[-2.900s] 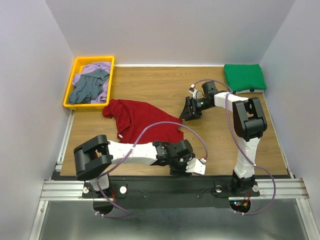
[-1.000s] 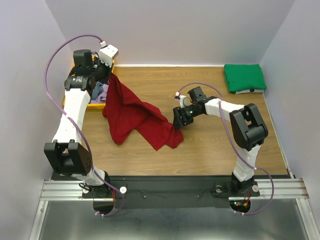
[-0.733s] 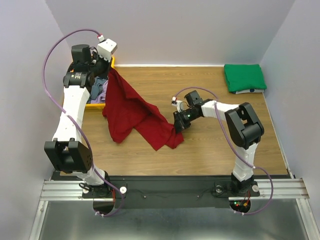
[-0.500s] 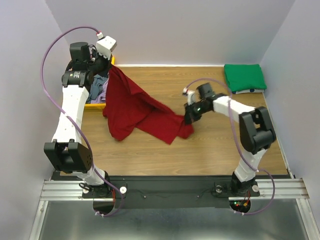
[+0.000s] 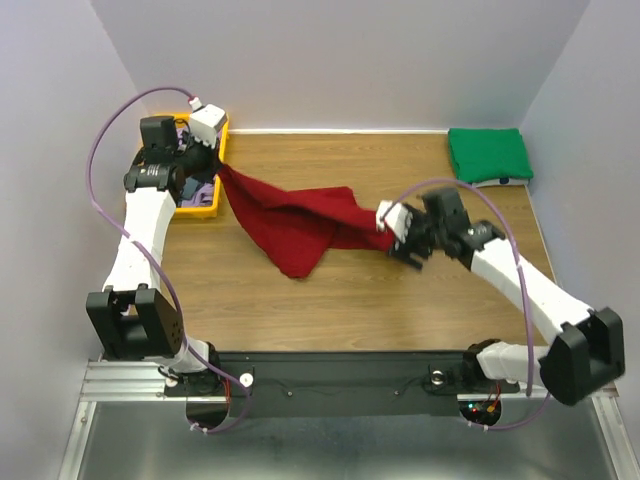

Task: Fold and stack the t-shirts
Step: Flatten the tshirt out

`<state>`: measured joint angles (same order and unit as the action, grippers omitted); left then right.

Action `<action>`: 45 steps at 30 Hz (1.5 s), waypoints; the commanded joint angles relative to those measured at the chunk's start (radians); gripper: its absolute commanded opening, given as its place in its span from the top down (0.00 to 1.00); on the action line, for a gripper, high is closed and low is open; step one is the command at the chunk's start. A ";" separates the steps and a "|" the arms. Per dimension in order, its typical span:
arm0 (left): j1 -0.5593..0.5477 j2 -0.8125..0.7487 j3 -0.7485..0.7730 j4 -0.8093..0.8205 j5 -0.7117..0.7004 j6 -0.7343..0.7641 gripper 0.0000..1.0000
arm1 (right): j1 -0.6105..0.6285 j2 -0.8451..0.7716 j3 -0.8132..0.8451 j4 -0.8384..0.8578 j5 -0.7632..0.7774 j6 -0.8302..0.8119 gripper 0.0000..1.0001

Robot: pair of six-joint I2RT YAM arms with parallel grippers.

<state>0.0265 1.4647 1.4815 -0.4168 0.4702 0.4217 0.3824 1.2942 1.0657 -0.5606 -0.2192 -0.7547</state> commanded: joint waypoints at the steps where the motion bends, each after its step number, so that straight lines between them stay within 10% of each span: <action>1: 0.062 -0.073 -0.072 0.038 0.015 0.037 1.00 | 0.030 -0.140 -0.203 -0.068 0.084 -0.148 0.10; 7: 0.115 -0.058 -0.079 0.015 0.050 0.066 1.00 | -0.065 -0.148 -0.165 -0.137 -0.026 0.059 0.12; 17: 0.115 -0.023 -0.078 0.013 0.067 0.058 1.00 | -0.088 0.118 -0.001 -0.145 -0.376 0.388 0.49; 45: 0.115 -0.017 -0.116 0.047 0.079 0.046 1.00 | -0.074 0.550 0.198 0.050 -0.425 0.969 0.35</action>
<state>0.1413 1.4689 1.3781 -0.4007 0.5274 0.4690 0.3019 1.8679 1.2114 -0.5541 -0.5892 0.1635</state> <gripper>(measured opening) 0.025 0.651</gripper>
